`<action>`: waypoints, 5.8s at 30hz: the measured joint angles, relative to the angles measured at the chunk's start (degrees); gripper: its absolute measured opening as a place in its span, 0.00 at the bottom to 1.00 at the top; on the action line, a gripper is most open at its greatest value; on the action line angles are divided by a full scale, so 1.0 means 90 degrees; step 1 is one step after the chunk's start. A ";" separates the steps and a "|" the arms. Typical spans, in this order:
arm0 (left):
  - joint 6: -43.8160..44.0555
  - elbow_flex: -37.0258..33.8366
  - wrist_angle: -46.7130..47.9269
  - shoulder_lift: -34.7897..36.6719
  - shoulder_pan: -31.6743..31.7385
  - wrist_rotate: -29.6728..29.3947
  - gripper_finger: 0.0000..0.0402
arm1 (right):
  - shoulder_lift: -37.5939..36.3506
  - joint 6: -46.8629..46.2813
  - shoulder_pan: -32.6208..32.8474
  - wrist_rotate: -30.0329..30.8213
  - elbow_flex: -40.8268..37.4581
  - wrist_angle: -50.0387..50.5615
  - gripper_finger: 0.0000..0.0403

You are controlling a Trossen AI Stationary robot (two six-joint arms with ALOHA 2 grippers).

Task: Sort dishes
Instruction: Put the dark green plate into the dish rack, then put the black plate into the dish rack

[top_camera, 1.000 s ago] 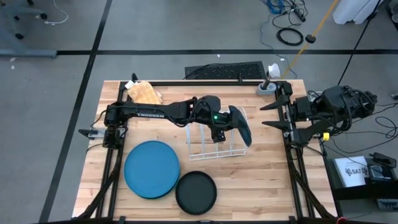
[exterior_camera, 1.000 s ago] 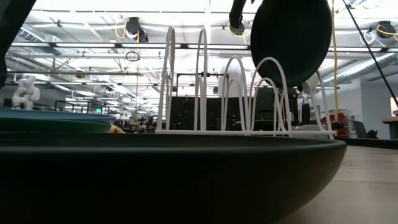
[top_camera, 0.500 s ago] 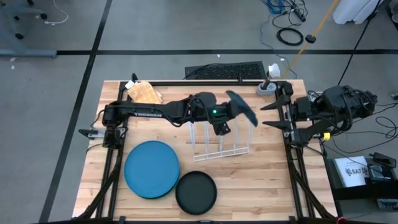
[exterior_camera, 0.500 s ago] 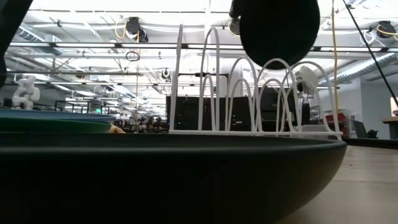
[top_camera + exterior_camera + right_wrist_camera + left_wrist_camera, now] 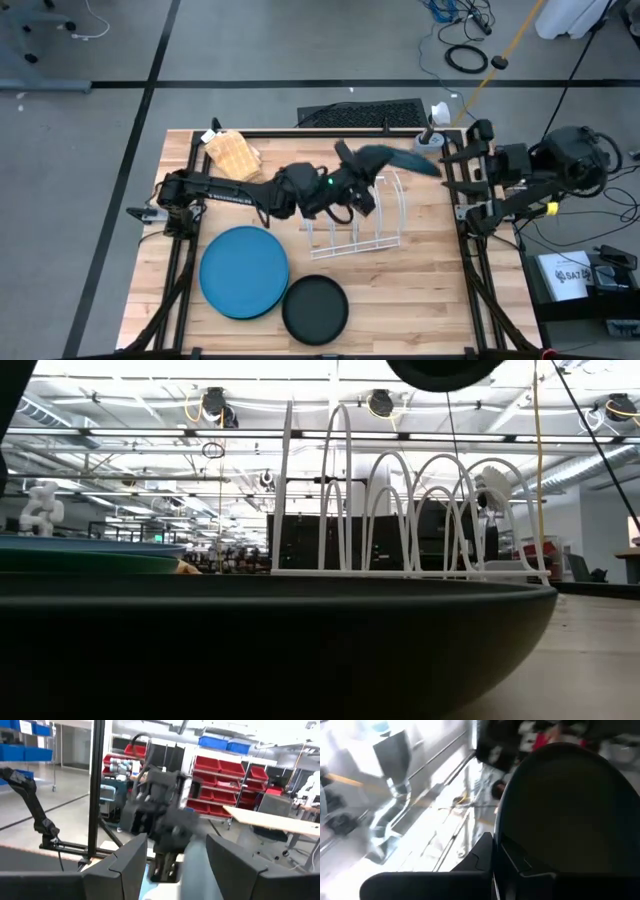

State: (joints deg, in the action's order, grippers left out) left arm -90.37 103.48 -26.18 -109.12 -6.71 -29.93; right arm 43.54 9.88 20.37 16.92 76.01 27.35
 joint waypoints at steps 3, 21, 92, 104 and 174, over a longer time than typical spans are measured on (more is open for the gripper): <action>-0.0772 -0.0002 0.0861 -0.0004 -0.0037 0.0481 0.03 | -0.0094 -0.0014 -0.0001 -0.0043 0.0000 0.0005 0.49; -0.0512 -0.0002 0.3219 -0.0005 0.0835 0.3330 0.03 | -0.0198 -0.0181 -0.0001 -0.0079 0.0000 0.0177 0.49; 0.0998 -0.0005 0.4744 -0.0355 0.1779 0.4630 0.30 | 0.0623 -0.0310 -0.0001 -0.0060 0.0002 0.0260 0.49; 0.1004 -0.0005 0.5131 -0.0350 0.1334 0.3262 0.30 | 0.0623 -0.0310 -0.0001 -0.0060 0.0002 0.0309 0.49; 0.9759 -0.2240 0.5135 -0.1041 -0.1606 0.3057 0.30 | 0.0849 -0.0316 0.0000 -0.0085 0.0002 0.0509 0.49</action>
State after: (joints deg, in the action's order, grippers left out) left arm -2.54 83.32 20.03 -118.49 -21.17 -2.42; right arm 51.18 7.03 20.37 16.16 76.03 31.94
